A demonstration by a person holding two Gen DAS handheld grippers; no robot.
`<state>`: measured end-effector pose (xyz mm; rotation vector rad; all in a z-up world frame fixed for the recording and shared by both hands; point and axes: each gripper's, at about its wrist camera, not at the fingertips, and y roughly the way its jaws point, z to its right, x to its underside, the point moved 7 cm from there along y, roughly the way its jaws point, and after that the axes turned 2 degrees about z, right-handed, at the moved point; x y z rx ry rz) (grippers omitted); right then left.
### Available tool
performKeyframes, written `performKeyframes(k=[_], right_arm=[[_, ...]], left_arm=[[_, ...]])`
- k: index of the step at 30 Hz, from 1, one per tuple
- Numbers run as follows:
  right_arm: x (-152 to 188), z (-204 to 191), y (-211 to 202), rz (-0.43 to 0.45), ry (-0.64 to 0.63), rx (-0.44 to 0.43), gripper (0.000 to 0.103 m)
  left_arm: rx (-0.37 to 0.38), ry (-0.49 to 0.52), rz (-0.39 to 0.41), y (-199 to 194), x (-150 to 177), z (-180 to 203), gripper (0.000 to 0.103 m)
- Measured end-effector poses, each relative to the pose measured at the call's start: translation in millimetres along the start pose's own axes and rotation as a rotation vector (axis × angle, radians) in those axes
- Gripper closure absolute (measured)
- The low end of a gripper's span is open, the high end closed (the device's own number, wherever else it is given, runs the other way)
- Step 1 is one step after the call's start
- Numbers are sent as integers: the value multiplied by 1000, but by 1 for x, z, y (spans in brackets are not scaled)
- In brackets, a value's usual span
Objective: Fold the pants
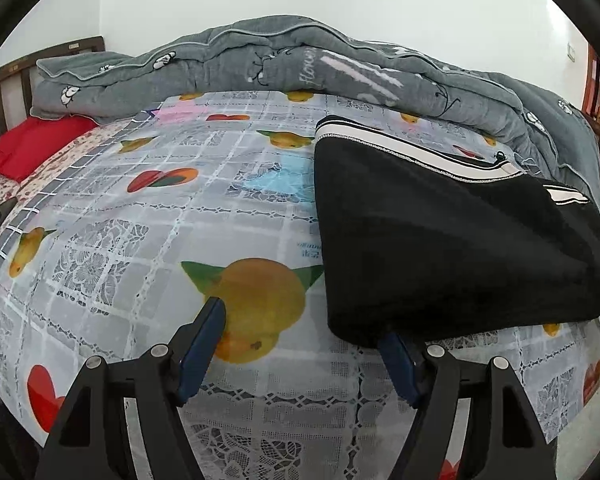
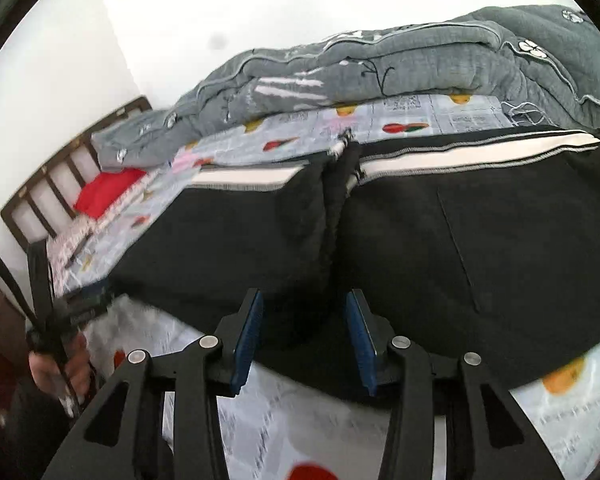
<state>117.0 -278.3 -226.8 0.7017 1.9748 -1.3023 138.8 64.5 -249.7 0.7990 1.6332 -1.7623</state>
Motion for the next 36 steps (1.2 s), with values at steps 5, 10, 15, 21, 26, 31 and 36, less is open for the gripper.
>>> performKeyframes(k=[5, 10, 15, 21, 26, 31, 36], right_arm=[[15, -4, 4, -34, -8, -6, 61], [7, -11, 33, -41, 35, -12, 79], [-17, -29, 21, 64, -92, 57, 91], [-30, 21, -7, 111, 19, 68, 92], [10, 27, 6, 41, -67, 120, 90], [-5, 35, -35, 109, -48, 167, 89], [-32, 26, -48, 173, -24, 136, 88]], left_arm=[[-9, -12, 7, 2, 0, 4, 30], [-33, 37, 26, 4, -1, 12, 29], [-62, 32, 54, 5, -2, -1, 27], [-31, 45, 71, 6, 0, 2, 21], [-24, 34, 64, 1, 4, 3, 21], [40, 72, 106, -32, 6, 3, 23], [94, 43, 142, -45, -23, 17, 23]])
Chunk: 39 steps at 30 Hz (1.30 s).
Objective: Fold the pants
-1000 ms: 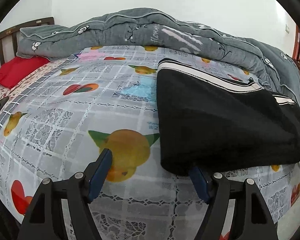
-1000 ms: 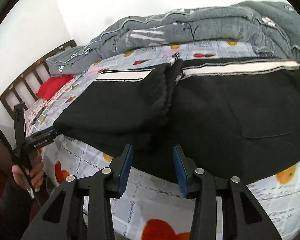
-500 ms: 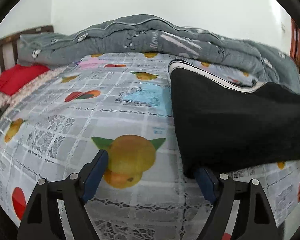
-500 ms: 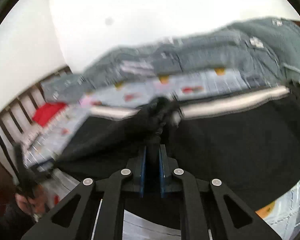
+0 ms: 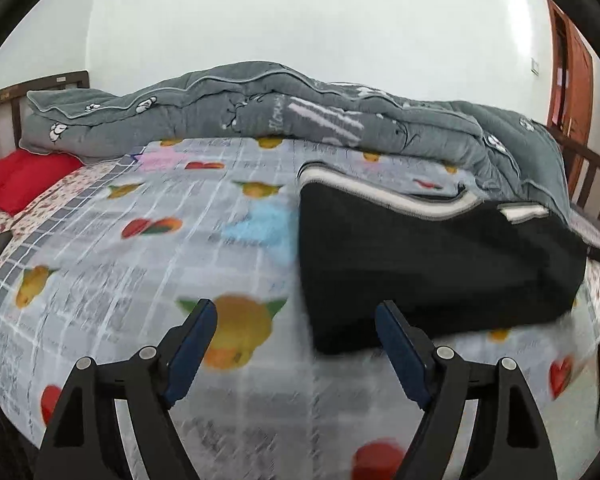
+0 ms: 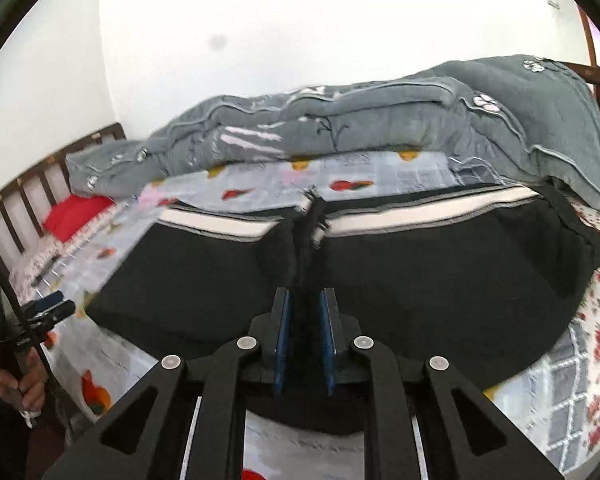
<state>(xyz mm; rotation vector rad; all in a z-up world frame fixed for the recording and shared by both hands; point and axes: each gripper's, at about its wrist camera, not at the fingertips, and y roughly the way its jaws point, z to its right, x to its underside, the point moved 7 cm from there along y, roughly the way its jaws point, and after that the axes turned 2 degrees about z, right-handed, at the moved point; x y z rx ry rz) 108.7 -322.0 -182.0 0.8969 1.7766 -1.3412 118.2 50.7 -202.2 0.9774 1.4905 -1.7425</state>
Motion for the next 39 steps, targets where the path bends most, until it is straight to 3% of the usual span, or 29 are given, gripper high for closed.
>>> performKeyframes(k=[4, 6, 8, 10, 14, 17, 20, 23, 26, 27, 28, 31, 32, 35, 39], right_arm=[[13, -12, 36, -61, -9, 25, 88], [38, -7, 61, -145, 16, 60, 88], [46, -6, 57, -111, 36, 46, 87], [48, -11, 54, -151, 12, 46, 86], [25, -13, 40, -155, -35, 15, 84], [-13, -13, 43, -90, -25, -4, 64], [-40, -14, 79, -110, -22, 5, 60], [-45, -8, 131, -227, 39, -8, 60], [-23, 5, 190, -433, 99, 28, 59], [-26, 5, 193, -422, 81, 23, 80], [-32, 2, 188, -388, 47, 8, 88], [-56, 6, 164, -241, 94, -54, 88], [-54, 7, 166, -241, 104, -48, 88], [-23, 1, 195, -391, -4, 58, 83], [-32, -4, 161, -359, -59, 105, 75]], left_arm=[[-35, 29, -48, 29, -16, 17, 23], [-65, 59, -135, 52, -1, 21, 22], [-78, 60, -205, 67, 20, 21, 21], [-48, 21, -177, 62, 23, 17, 22], [-11, -8, -187, 58, 9, 8, 22], [-52, -14, -175, 62, -7, -2, 22], [-36, -60, -187, 70, -20, -11, 23], [-26, -56, -184, 78, -29, -15, 23], [-3, -41, -181, 86, -36, -14, 23], [4, -39, -184, 89, -38, -14, 23], [9, -37, -187, 92, -40, -15, 23], [34, -36, -181, 100, -49, -12, 23], [48, -46, -185, 106, -53, -9, 23], [72, -65, -231, 125, -59, -1, 23], [61, -44, -328, 147, -50, 9, 24]])
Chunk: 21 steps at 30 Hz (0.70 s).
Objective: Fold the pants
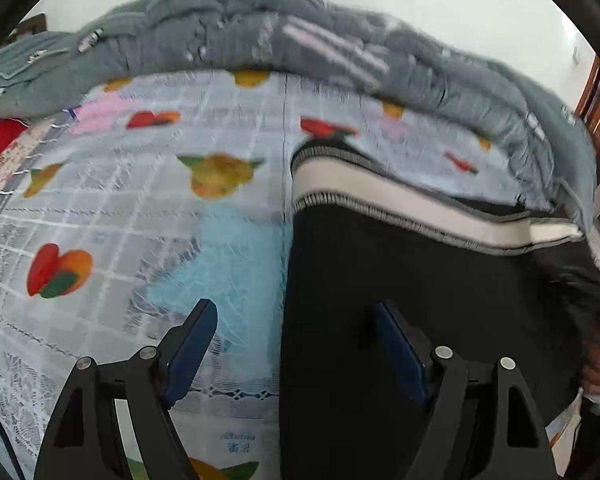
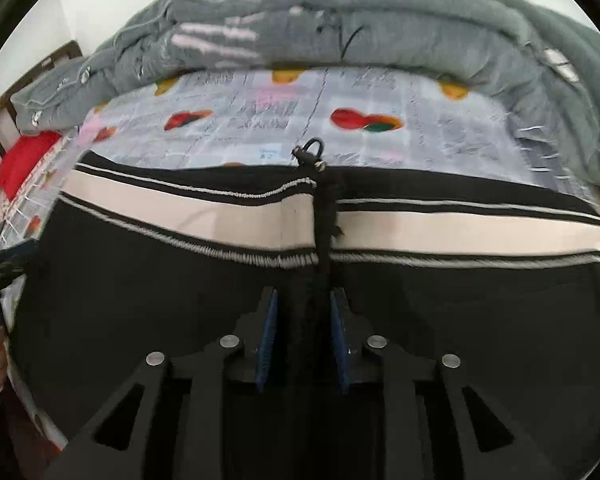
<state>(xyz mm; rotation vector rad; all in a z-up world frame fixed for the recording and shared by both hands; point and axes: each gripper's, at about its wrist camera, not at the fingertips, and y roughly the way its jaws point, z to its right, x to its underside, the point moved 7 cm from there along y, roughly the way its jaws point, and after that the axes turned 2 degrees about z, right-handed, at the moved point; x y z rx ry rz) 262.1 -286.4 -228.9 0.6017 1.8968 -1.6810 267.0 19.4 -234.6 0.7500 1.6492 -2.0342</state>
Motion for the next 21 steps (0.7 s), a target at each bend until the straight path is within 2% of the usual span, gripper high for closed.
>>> performKeyframes(k=[2, 3, 5, 7, 10, 13, 15, 17, 18, 21], right_arm=[[20, 5, -24, 48, 31, -25, 67], [35, 2, -30, 41, 29, -43, 66], [63, 3, -34, 34, 4, -21, 64], [82, 6, -55, 123, 8, -26, 62], [97, 28, -96, 191, 72, -76, 62], [105, 83, -134, 275, 201, -1, 62], [109, 132, -153, 321, 299, 108, 61], [114, 169, -160, 318, 376, 181, 60], [119, 189, -157, 298, 433, 187, 58], [129, 215, -134, 260, 575, 79, 55]], left_arm=[[3, 6, 1, 3, 5, 2, 24], [9, 3, 3, 3, 6, 3, 24], [17, -12, 0, 4, 7, 3, 24], [14, -16, -5, 4, 7, 3, 24], [-6, 7, -10, 1, 7, 4, 24], [-3, 22, 10, -4, 6, 4, 24], [2, 16, 15, -4, 5, 4, 24], [21, 12, 22, -2, 2, 4, 24], [27, 13, 26, 0, 0, 3, 24], [67, -11, 3, 10, -2, 1, 24]])
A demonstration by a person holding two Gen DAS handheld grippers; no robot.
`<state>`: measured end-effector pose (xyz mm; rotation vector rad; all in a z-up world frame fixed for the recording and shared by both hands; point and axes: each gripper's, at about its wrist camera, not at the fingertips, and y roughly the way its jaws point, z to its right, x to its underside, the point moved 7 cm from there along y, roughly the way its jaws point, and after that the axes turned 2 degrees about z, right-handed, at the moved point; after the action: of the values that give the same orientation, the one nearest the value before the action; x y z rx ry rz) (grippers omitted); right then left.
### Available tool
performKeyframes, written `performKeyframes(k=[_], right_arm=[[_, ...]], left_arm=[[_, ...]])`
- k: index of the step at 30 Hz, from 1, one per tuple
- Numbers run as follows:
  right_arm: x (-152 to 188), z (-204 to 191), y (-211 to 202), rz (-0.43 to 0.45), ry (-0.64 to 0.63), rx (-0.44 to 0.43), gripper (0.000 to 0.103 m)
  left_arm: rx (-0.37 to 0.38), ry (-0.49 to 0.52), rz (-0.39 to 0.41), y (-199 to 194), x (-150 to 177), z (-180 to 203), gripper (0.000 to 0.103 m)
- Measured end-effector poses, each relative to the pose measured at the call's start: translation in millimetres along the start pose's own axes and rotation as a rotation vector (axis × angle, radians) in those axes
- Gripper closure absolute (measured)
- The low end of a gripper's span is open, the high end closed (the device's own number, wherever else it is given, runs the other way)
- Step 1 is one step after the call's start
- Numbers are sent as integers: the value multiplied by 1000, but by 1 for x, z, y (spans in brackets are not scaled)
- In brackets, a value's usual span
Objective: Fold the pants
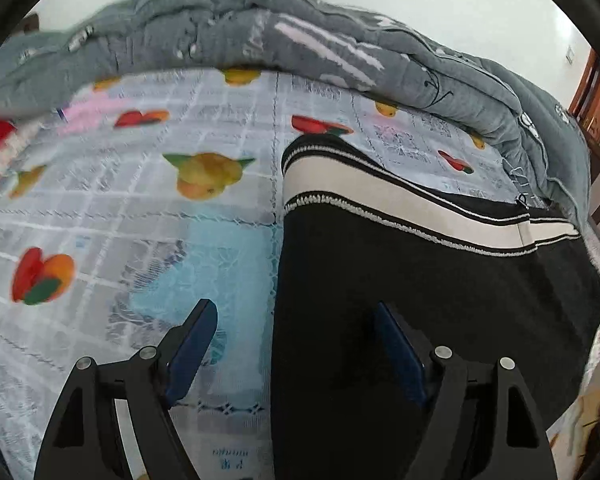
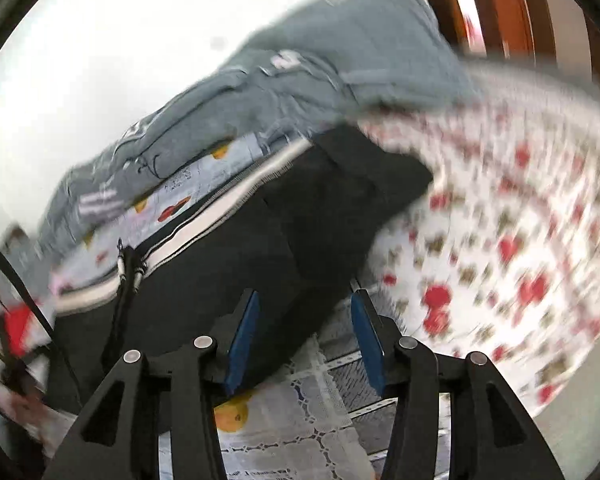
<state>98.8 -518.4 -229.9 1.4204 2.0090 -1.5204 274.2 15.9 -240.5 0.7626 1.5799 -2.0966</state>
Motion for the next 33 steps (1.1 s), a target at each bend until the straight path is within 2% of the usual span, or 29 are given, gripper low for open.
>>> performKeyframes(k=[3, 7, 10, 12, 13, 14, 15, 16, 17, 19, 24, 27, 30, 33], right_arm=[[2, 7, 27, -17, 43, -24, 55], [-11, 7, 49, 26, 59, -13, 55], [-27, 10, 65, 40, 157, -52, 54], [-33, 11, 75, 31, 203, -68, 55], [-35, 11, 77, 23, 201, -50, 68], [-38, 14, 73, 27, 184, -18, 79], [-41, 11, 67, 41, 137, 16, 86], [-45, 3, 60, 61, 89, 27, 89], [-51, -10, 50, 103, 24, 51, 90], [-63, -36, 37, 159, -51, 75, 91], [-88, -125, 9, 244, -194, 65, 92], [-91, -189, -8, 279, -280, -2, 92], [-85, -244, -21, 312, -360, -84, 92], [-69, -282, -21, 303, -410, -171, 92]], left_arm=[[36, -27, -37, 10, 0, -2, 24], [32, 24, -43, 14, -2, 2, 28], [42, 45, -45, 20, -10, 4, 28], [67, 0, -40, 25, -17, 1, 30], [84, -14, -43, 27, -19, 1, 37], [114, -20, -44, 28, -21, 3, 57], [164, -32, -52, 29, -21, 7, 70], [190, -55, -46, 28, -21, 8, 77], [189, -68, -26, 26, -23, 8, 85], [199, -68, 1, 19, -25, 14, 90], [255, -88, 74, -11, -30, 6, 92], [250, -94, 103, -30, -33, -20, 92], [179, -113, 115, -45, -40, -62, 92], [64, -131, 130, -59, -48, -114, 92]])
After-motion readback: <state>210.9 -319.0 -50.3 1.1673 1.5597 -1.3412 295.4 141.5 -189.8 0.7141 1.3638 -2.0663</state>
